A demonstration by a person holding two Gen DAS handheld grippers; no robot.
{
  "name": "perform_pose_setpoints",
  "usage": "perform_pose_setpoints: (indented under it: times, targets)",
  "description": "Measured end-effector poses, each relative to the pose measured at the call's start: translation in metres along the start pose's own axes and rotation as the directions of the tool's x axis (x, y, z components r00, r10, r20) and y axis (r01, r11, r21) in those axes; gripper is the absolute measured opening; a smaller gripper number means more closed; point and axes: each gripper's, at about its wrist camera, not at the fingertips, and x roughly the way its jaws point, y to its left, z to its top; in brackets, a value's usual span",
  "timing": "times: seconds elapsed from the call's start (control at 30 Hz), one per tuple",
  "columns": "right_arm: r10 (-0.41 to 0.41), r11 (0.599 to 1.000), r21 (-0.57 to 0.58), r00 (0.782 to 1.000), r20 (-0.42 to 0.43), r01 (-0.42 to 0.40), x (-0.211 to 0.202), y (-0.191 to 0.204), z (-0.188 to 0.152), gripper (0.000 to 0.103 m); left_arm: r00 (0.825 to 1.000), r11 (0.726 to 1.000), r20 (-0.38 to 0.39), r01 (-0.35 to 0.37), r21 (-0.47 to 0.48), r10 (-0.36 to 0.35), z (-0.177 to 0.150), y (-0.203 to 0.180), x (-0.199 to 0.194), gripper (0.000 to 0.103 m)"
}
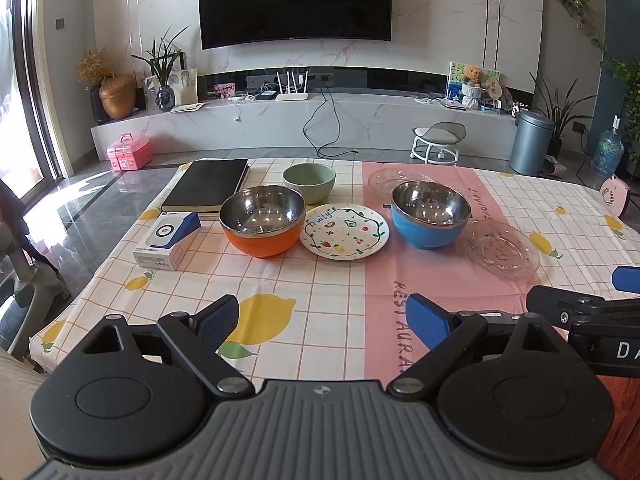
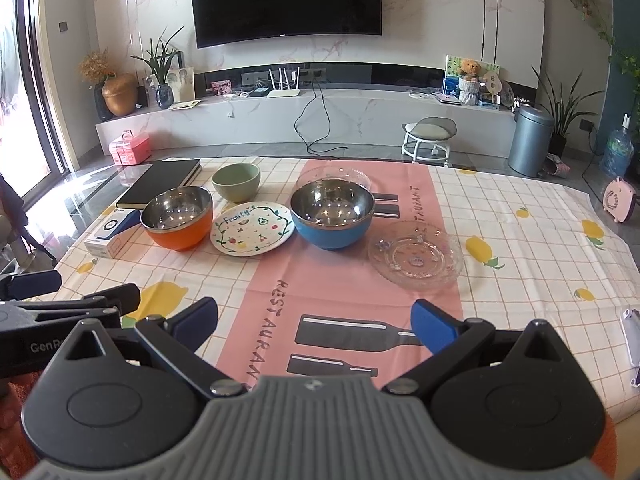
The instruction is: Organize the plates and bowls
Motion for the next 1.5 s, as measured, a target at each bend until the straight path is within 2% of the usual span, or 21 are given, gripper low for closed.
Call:
perform_pose_setpoints:
  times: [1.5]
  targets:
    - [-0.004, 1.000, -0.028, 1.000, 0.002, 0.004, -0.0028, 0.0051, -0.0002, 0.101, 1.000, 1.000, -0.002, 0.004, -0.006, -0.004, -0.0012, -0.0013, -0.0023, 0.103]
